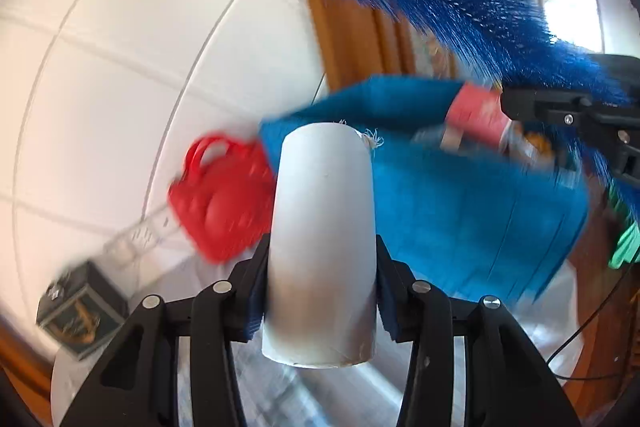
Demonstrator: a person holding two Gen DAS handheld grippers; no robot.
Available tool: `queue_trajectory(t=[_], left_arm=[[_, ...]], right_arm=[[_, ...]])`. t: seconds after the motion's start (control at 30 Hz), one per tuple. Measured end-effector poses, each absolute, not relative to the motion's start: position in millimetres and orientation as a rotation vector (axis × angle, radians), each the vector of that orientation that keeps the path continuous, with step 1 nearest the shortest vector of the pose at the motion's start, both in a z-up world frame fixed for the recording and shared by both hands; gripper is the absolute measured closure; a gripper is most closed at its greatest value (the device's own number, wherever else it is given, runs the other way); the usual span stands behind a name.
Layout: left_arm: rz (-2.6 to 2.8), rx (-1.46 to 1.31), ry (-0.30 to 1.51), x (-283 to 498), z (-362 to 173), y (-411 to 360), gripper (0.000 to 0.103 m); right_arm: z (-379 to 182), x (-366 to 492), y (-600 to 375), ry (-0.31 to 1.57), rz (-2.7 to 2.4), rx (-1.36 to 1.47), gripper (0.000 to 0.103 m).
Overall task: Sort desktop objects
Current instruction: 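Carry the paper roll and blue brush over the blue crate and release them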
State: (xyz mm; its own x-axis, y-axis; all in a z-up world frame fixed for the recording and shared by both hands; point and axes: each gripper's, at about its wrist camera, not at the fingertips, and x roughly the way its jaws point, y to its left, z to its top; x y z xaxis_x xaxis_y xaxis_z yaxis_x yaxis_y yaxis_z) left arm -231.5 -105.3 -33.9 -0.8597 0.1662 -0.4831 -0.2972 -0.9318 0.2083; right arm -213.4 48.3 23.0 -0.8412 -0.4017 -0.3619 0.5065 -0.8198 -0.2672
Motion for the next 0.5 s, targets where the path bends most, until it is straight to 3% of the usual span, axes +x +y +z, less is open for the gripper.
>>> queue_trajectory(t=[0.27,0.5], left_arm=[[2.718,-0.62,0.385,-292.0,10.7,16.0,0.058],[2.716,-0.672,0.379,-341.9,24.0,92.2,0.058]], right_arm=[[73.1,-246.9,154.9,0.429,-2.704,0.41,0.089],[79.9,-314.3,227.8,0.302,-2.706,0.541,0.087]])
